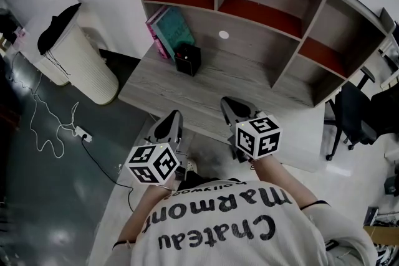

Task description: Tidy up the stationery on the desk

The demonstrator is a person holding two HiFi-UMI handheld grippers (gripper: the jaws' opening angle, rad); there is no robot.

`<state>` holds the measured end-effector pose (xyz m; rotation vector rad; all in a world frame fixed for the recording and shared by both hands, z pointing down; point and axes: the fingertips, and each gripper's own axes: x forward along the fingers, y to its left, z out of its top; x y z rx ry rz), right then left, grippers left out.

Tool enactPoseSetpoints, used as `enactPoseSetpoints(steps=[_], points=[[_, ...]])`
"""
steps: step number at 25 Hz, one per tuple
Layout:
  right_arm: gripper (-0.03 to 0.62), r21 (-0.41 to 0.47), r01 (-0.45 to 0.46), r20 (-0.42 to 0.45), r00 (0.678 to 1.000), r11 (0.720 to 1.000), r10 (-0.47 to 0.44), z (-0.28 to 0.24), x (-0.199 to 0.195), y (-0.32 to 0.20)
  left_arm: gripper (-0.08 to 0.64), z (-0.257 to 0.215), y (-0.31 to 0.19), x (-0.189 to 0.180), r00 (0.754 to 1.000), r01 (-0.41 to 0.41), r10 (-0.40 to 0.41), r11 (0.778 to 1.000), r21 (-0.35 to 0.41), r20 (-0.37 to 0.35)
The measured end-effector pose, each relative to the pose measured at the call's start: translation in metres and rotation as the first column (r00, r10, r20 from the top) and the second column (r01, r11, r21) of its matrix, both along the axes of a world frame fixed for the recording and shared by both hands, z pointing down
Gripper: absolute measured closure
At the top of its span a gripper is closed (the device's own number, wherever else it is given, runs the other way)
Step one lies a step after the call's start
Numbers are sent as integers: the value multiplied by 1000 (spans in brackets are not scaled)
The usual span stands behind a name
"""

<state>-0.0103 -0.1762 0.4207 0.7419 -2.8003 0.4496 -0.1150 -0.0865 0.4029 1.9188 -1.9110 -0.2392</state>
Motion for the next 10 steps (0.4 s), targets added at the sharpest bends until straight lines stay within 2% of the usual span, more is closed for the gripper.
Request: enactPoseSetpoints(steps=[10], points=[[581,-4,5,-8,1000,1000,-5,3,5,1,543,-2,8,2,1000,13,-13,1000,-2,13]])
